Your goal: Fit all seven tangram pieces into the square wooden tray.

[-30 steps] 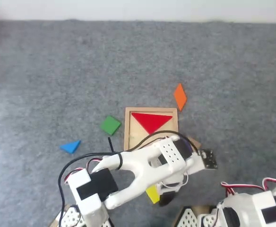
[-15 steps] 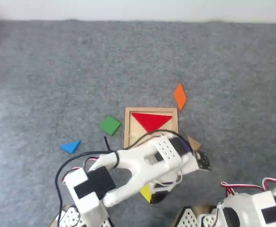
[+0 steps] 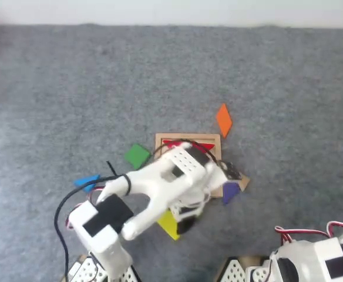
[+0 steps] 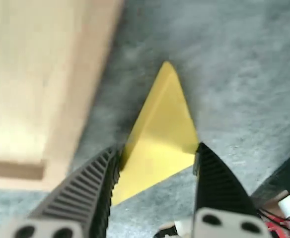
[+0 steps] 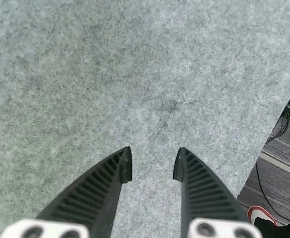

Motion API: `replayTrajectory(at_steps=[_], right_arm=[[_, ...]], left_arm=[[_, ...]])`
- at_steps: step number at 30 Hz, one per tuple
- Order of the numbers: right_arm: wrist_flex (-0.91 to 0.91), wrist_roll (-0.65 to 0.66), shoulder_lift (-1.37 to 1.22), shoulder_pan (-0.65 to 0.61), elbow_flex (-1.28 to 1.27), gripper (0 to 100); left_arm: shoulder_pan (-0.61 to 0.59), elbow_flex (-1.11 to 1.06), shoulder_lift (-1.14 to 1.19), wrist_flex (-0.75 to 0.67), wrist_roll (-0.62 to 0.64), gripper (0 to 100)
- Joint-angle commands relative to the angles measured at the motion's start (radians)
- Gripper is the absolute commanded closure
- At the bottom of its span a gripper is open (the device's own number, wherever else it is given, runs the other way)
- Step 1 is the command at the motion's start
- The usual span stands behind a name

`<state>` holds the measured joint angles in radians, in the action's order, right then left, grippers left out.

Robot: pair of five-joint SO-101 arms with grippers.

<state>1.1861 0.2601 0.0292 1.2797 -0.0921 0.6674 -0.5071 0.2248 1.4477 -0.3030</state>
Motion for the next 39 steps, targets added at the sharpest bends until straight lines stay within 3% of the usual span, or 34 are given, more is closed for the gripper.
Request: replayTrajectory(at_steps=[1, 12, 16, 21, 26, 28, 32, 39], right_arm=[[0.005, 0.015, 0.016, -0.001, 0.055, 84.5], [0.008, 0.017, 0.018, -0.002, 0.055, 84.5], [0.039, 0.061, 0.019, -0.099, 0.061, 84.4], [0.211, 0.118, 0.047, -0.449, 0.127, 84.4], [0.375, 0.181, 0.148, -0.924, 0.129, 84.6], [0.44, 0.207, 0.209, -1.11, 0.126, 84.7], [0.51, 0.239, 0.331, -1.434, -0.003, 84.7], [0.3, 0.279, 0.469, -1.879, -0.43, 84.6]], left_arm=[[-0.106, -0.005, -0.043, 0.006, -0.032, 81], [-0.493, -0.033, -0.359, 0.109, -0.215, 81], [-0.614, -0.035, -0.448, 0.106, -0.238, 78], [-0.761, -0.039, -0.812, 0.015, -0.057, 73], [-0.801, -0.358, -1.155, -0.121, 0.104, 73], [-0.829, -0.46, -1.172, -0.172, 0.109, 73], [-1.054, -0.44, -1.119, -0.196, 0.115, 73], [-1.3, -0.3, -0.922, -0.259, 0.115, 72]])
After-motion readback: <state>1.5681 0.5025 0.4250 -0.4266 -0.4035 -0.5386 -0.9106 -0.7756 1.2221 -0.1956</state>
